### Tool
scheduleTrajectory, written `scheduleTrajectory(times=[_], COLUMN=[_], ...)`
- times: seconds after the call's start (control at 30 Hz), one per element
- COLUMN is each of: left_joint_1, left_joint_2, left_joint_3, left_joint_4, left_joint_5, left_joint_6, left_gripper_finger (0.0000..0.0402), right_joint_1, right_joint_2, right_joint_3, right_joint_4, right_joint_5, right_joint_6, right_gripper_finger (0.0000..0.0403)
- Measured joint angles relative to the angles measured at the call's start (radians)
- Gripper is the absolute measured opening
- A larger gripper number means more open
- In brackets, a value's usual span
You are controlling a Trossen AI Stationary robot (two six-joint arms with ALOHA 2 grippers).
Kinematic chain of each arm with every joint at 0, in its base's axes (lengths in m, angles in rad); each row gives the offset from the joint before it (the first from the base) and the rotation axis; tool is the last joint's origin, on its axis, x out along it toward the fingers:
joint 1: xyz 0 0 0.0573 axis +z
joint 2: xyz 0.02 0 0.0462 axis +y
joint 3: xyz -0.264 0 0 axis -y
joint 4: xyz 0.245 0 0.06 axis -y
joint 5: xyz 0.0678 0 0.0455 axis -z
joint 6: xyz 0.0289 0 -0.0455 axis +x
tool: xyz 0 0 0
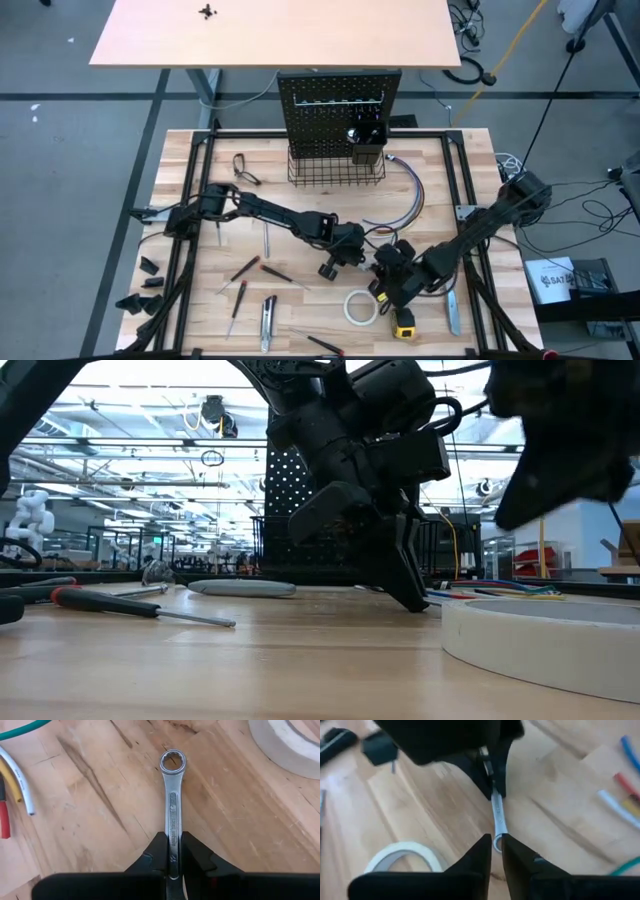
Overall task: Hang tools onto peg board
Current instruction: Put the wrench into the black bin on the pegboard
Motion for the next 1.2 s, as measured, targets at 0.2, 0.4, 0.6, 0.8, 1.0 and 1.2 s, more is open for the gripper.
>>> scheduleTrajectory(times=[0.2,0.4,0.6,0.8,1.0,1.2], left_joint_1=[0.002,0.002,0.003,0.011,0.039,0.039], left_joint_2=[-0.001,-0.005,-0.041,-0.118,-0.208,-0.346], left_joint_3=[0.0,0.0,0.0,0.0,0.0,0.002], left_joint_4=[0.0,-0.004,-0.015,-0.008,-0.031,-0.03], left_joint_5=[-0.005,0.003,0.003,0.014,0.069,0.124], left_joint_6=[-0.027,-0.053,-0.061,-0.084,-0.184,-0.208], left_gripper_finger=[0.0024,0.0024,0.0024,0.0024,0.0024,0.0024], right_joint_1=[0.017,0.042,0.07,0.093,0.093,0.093], right_joint_2=[-0.146,-0.221,-0.235,-0.237,-0.279,-0.394], right_joint_3=[0.0,0.001,0.001,0.002,0.002,0.002], right_joint_4=[-0.045,-0.047,-0.053,-0.052,0.035,0.245], right_joint_5=[0.004,0.014,0.017,0.034,0.039,0.038], right_joint_6=[-0.069,-0.092,-0.092,-0.082,-0.163,-0.475], right_gripper_finger=[0.0049,0.0048,0.0048,0.0048,0.0048,0.0048])
